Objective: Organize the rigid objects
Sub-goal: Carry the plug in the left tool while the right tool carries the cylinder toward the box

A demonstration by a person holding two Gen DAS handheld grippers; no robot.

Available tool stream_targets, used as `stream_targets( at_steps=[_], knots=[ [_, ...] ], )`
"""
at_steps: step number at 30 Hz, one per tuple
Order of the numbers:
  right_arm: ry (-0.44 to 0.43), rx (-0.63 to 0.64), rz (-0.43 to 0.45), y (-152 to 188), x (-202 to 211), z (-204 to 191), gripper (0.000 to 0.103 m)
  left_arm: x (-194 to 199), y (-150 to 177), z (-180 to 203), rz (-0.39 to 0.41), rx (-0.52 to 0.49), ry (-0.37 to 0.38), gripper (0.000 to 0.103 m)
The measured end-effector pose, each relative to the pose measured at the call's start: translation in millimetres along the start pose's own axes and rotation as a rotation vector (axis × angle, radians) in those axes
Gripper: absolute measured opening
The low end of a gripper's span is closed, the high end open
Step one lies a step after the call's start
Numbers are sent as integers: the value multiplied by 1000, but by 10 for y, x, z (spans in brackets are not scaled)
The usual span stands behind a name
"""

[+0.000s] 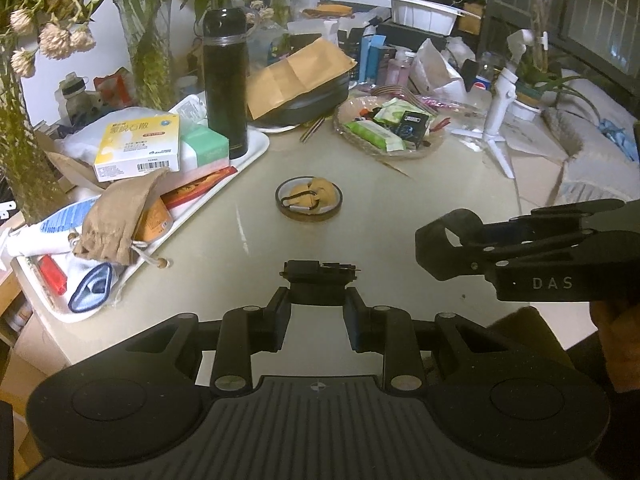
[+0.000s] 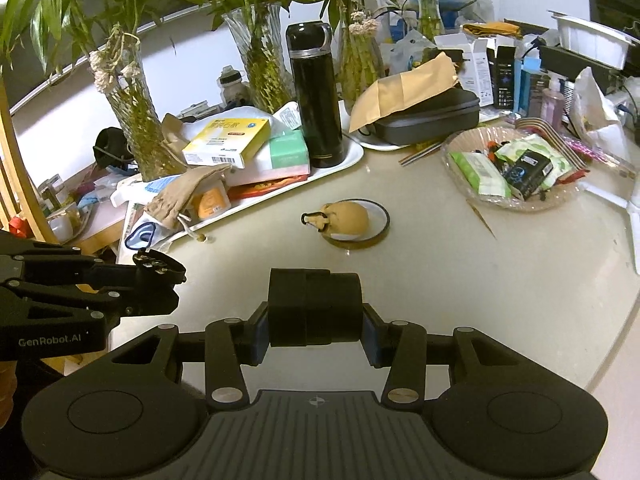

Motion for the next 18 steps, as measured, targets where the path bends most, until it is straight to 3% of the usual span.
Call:
stream_targets(
  at_steps=[18],
  knots=[
    [-20,-34,1,410,360,-241,48,299,332,156,-22,3,40,29]
  ],
)
Point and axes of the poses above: each gripper's, at about its wrist camera, not at the fingertips, and x roughly against the way its jaws point, z to its right, y to its underside, the point moved 3 cm from there along -x, roughly the way its jaws point, and after that the axes turned 12 degrees about -y, right-handed, at the moved point
